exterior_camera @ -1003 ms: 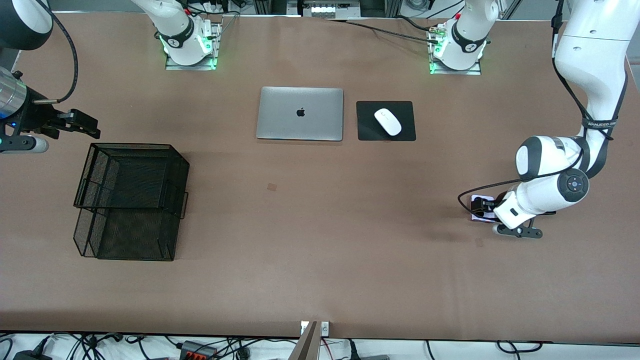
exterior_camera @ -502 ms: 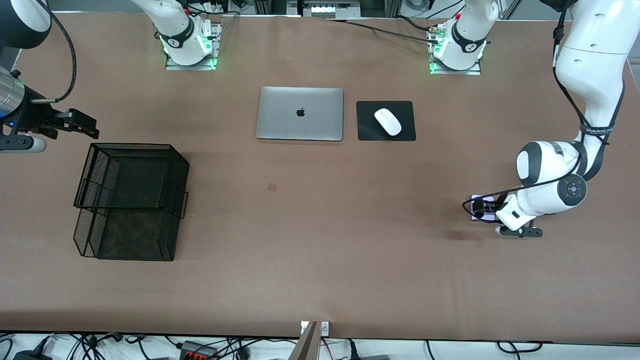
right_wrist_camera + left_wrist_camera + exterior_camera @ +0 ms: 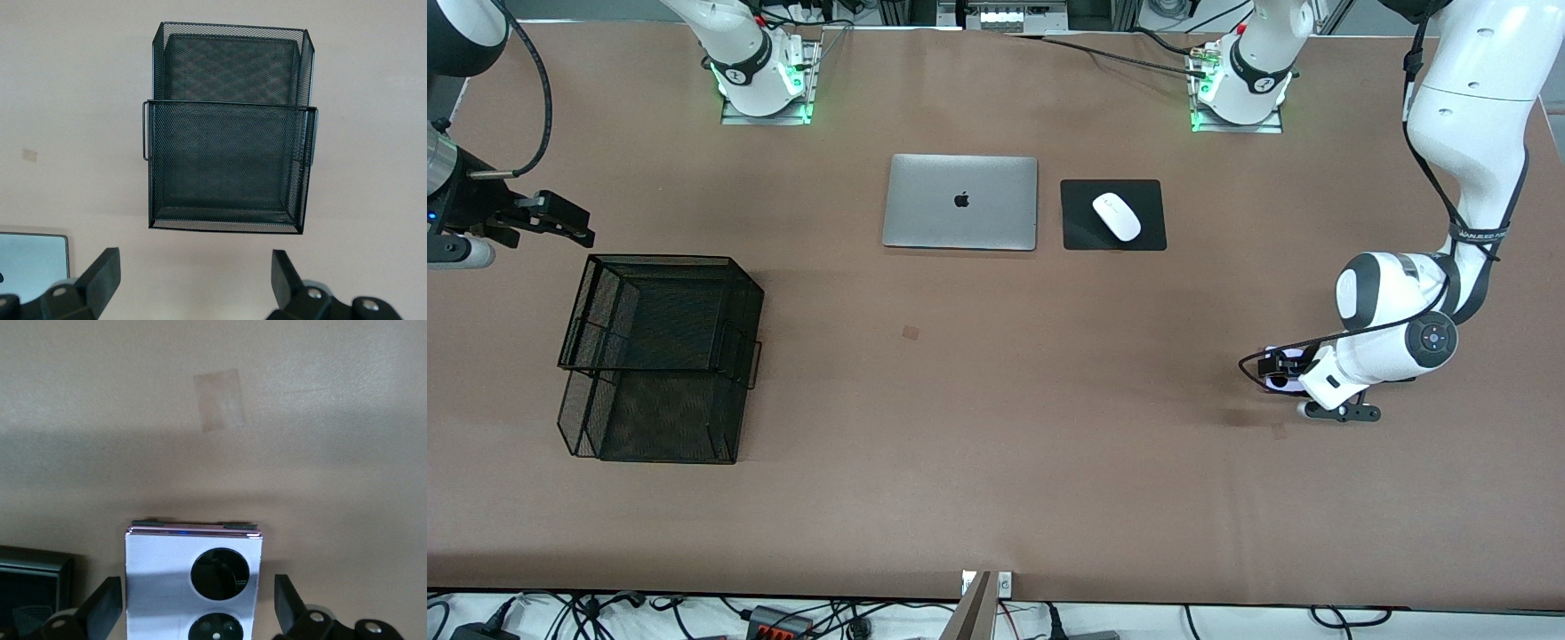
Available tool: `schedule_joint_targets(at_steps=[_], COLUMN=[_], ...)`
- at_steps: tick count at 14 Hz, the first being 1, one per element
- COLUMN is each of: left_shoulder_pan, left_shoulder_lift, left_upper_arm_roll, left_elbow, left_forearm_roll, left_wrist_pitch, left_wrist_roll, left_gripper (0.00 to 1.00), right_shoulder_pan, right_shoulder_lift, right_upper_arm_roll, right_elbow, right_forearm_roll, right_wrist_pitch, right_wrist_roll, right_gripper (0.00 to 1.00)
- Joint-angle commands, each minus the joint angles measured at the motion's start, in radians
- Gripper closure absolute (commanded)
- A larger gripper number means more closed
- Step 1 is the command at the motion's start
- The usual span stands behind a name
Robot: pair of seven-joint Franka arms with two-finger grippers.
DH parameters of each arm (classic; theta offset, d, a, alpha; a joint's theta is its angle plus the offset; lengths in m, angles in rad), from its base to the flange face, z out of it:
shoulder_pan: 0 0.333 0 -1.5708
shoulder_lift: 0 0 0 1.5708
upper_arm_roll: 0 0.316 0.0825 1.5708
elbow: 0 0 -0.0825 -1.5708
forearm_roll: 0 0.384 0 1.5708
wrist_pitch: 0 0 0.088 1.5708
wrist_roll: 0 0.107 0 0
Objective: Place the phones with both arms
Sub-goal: 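Grasp the white flip phone with the left gripper and lift it, then set the white phone mid-table with the left gripper while the right gripper approaches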
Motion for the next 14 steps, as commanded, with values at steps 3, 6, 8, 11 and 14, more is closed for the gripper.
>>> schedule_joint_targets(at_steps=[3, 6, 8, 11, 14], left_shoulder_pan=[0.001, 0.001, 0.000, -0.006, -0.119], left_shoulder_lift=[0.006, 0.009, 0.008, -0.003, -0.051], left_upper_arm_roll=[-0.002, -0.004, -0.002, -0.004, -0.005], left_elbow=[-0.005, -0.005, -0.005, 0.007, 0.086], left_forearm_roll=[0.024, 0.024, 0.025, 0.025, -0.030], left_wrist_pitch=[0.030, 0.030, 0.029, 0.004, -0.200], left_wrist_roll=[-0.009, -0.009, -0.003, 0.016, -0.120], left_gripper=[0.00, 0.15, 0.41, 0.63, 0.66], right_shoulder_pan=[0.002, 0.002, 0.004, 0.004, 0.004], right_shoulder_lift=[0.012, 0.015, 0.024, 0.029, 0.030], right_upper_arm_roll=[-0.001, -0.001, -0.001, -0.001, -0.001], right_elbow=[0.014, 0.014, 0.014, 0.014, 0.014], right_forearm_roll=[-0.009, -0.008, -0.008, -0.006, -0.006], right_wrist_pitch=[-0.013, -0.013, -0.013, -0.013, -0.011], right_wrist_roll=[0.008, 0.008, 0.008, 0.006, 0.008], right_gripper=[0.00, 0.00, 0.00, 0.00, 0.00])
